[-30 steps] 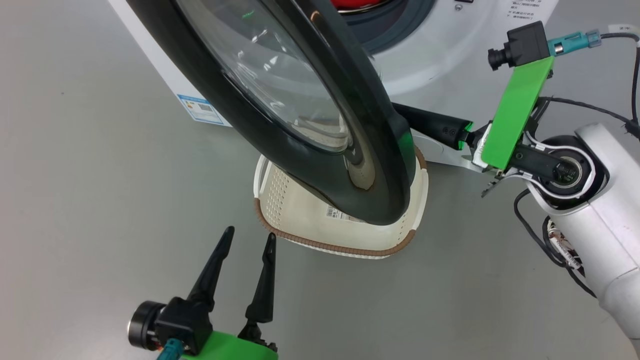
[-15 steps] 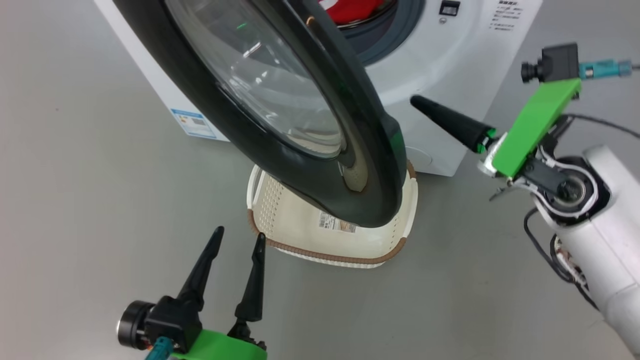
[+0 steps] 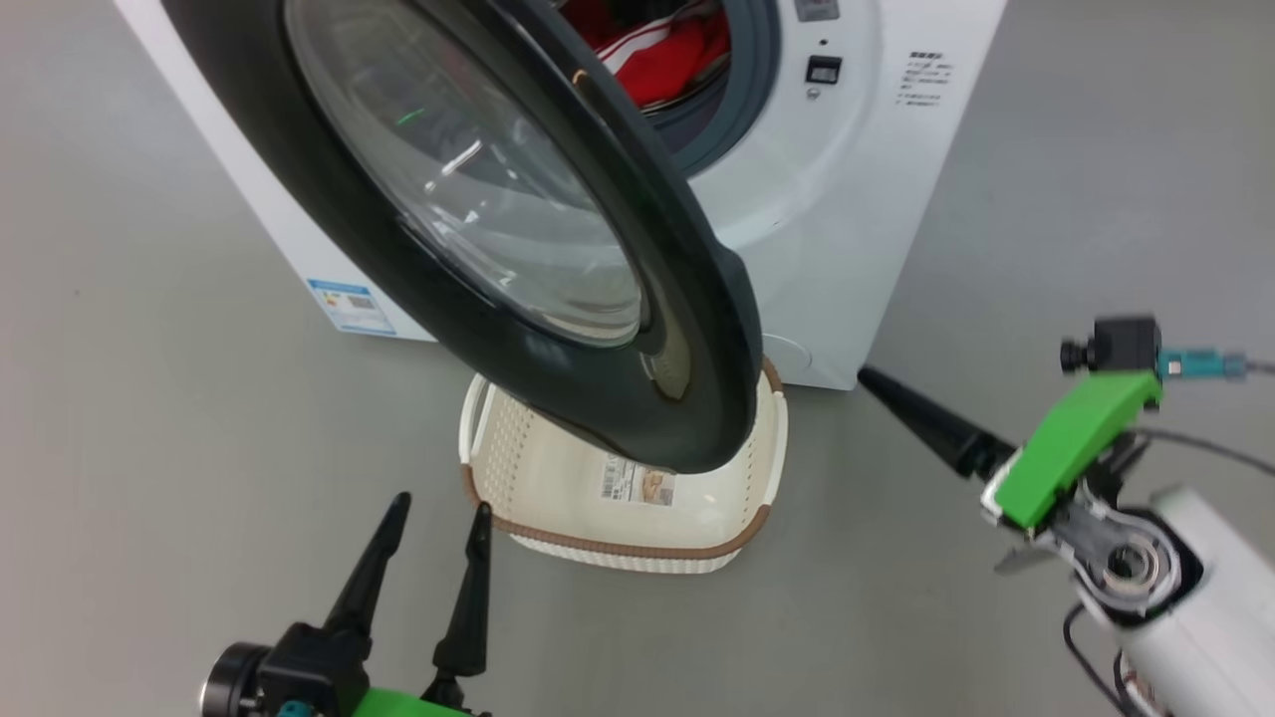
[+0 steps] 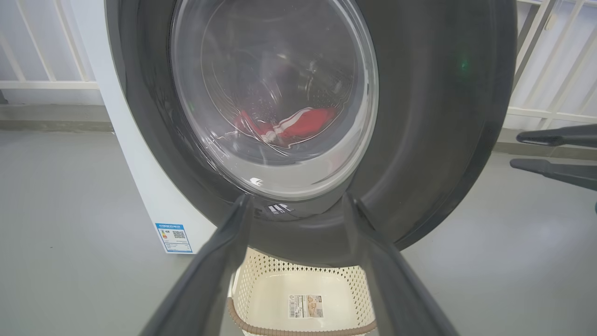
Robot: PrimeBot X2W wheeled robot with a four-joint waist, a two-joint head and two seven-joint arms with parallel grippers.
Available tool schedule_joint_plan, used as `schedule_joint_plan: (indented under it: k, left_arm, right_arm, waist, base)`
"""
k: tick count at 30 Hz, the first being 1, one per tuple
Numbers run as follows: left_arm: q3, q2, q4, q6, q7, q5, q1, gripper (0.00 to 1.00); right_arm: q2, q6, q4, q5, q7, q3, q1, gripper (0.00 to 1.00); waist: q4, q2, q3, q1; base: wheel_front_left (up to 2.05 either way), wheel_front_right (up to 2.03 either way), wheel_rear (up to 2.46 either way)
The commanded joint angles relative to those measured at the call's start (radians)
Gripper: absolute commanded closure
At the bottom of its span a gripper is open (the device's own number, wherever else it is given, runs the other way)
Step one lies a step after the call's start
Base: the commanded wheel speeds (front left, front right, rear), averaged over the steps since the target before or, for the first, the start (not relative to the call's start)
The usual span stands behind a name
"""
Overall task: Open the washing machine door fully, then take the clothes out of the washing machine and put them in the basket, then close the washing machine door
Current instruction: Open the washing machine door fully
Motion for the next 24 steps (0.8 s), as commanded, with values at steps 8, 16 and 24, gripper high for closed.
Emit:
schedule_joint_plan:
  k: [8,16,24]
  left_arm:
    - [0.067,0.010,-0.019,-0.014,-0.008,0.026,0.024,0.00]
    - [0.098,0.010,-0.011,-0.021,-0.008,0.033,0.027,0.00]
    - [0.115,0.010,-0.005,-0.023,-0.008,0.035,0.031,0.00]
  right_arm:
    - [-0.032,0.008,-0.033,-0.013,-0.087,0.012,0.113,0.00]
    - [-0.066,0.008,-0.018,-0.065,-0.214,0.033,0.190,0.00]
    - [-0.103,0.008,0.034,-0.157,-0.409,0.087,0.240,0.00]
  waist:
    - [-0.044,0.0000,-0.029,0.0000]
    - [-0.065,0.0000,-0.031,0.0000]
    - [-0.078,0.0000,-0.033,0.0000]
  base:
    - [0.00,0.00,0.00]
    - [0.00,0.00,0.00]
    - [0.00,0.00,0.00]
